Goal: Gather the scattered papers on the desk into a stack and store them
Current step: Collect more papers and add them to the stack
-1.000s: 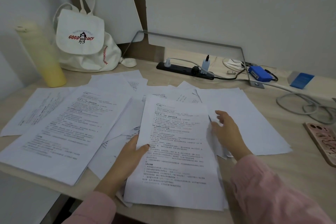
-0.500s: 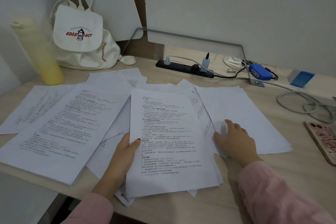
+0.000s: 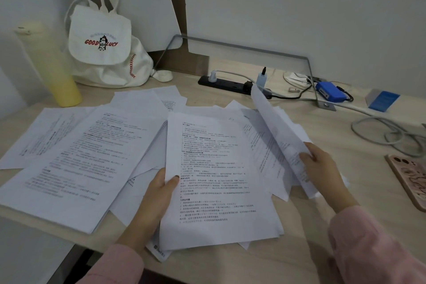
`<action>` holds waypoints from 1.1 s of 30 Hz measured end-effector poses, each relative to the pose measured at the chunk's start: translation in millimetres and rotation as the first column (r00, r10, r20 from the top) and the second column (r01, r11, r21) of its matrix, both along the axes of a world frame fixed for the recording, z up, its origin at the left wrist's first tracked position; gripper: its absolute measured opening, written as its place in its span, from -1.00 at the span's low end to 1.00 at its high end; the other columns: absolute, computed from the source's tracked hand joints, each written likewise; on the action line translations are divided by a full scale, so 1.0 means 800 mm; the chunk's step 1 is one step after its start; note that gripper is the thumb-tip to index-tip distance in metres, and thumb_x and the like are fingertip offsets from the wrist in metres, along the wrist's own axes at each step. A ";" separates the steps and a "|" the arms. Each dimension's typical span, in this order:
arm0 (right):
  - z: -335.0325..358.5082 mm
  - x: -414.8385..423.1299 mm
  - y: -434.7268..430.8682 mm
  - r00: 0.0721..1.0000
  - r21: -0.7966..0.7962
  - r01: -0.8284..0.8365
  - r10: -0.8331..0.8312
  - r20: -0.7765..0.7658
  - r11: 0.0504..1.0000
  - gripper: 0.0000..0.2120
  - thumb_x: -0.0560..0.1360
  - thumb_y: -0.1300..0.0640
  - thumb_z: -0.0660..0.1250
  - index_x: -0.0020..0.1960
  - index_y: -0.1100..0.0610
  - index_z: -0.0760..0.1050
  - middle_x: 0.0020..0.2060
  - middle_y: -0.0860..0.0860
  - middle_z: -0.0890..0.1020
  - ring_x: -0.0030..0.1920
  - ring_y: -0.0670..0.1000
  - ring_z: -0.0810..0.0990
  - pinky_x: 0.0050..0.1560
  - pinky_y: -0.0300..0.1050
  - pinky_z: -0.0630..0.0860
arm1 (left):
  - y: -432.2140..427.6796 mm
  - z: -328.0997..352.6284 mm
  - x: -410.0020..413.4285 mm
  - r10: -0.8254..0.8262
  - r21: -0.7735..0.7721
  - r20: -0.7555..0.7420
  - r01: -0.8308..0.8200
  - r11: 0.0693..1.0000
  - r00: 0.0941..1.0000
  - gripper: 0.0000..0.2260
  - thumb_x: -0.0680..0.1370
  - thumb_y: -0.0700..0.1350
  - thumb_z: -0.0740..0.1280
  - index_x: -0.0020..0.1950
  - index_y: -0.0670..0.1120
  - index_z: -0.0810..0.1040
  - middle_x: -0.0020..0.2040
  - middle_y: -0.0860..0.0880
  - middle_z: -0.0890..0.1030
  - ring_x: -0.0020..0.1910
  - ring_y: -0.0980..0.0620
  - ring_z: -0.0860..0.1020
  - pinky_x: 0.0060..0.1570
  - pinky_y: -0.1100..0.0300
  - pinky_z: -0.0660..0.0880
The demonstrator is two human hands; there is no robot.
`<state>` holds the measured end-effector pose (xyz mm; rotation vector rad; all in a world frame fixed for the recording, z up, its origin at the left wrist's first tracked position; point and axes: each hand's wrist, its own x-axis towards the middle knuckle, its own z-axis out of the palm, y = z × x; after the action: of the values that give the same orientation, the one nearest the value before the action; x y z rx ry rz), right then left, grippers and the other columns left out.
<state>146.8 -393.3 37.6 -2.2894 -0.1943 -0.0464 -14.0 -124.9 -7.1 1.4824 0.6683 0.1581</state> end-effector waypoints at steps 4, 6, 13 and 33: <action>0.036 -0.019 -0.002 0.956 0.448 -0.147 0.243 -0.164 0.882 -0.78 0.52 0.16 0.25 0.05 -0.07 0.60 -0.18 -0.04 0.69 -0.19 0.03 0.65 -0.27 -0.14 0.54 | -0.001 0.001 0.001 -0.003 0.007 -0.007 0.003 1.000 1.000 -0.80 0.60 -0.15 0.17 0.19 0.00 0.48 0.07 -0.01 0.63 0.02 -0.02 0.61 0.07 0.00 0.51; 0.051 -0.025 -0.004 0.914 0.625 -0.186 0.367 -0.173 0.758 -0.80 0.47 0.11 0.30 0.03 -0.08 0.61 -0.15 -0.01 0.70 -0.19 0.01 0.69 -0.32 -0.15 0.59 | -0.001 0.001 0.000 0.000 0.006 -0.007 0.000 1.000 1.000 -0.80 0.60 -0.16 0.17 0.19 0.00 0.48 0.07 -0.01 0.63 0.02 -0.02 0.60 0.05 0.03 0.51; 0.050 -0.016 -0.023 0.882 0.872 -0.019 0.419 -0.216 0.489 -0.66 0.50 0.11 0.23 0.27 0.08 0.47 0.04 0.04 0.69 -0.02 0.05 0.69 -0.19 -0.09 0.64 | -0.003 0.002 -0.001 -0.012 0.027 -0.009 0.012 1.000 1.000 -0.76 0.61 -0.12 0.17 0.26 -0.03 0.46 0.11 -0.01 0.62 0.04 -0.01 0.61 0.07 0.01 0.53; -0.022 -0.021 -0.041 0.947 -0.072 0.298 -0.285 0.145 0.952 -0.76 0.56 0.23 0.06 0.09 0.22 0.47 -0.15 0.10 0.47 -0.21 0.09 0.40 -0.16 -0.08 0.28 | -0.003 -0.001 0.002 -0.002 0.026 -0.002 0.002 1.000 1.000 -0.82 0.60 -0.13 0.18 0.14 0.08 0.47 0.06 0.03 0.63 0.02 0.01 0.60 0.01 0.06 0.51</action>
<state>130.4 -426.1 20.2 -2.3925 0.0786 -0.3504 -12.8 -127.6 -7.6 1.5083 0.6683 0.1642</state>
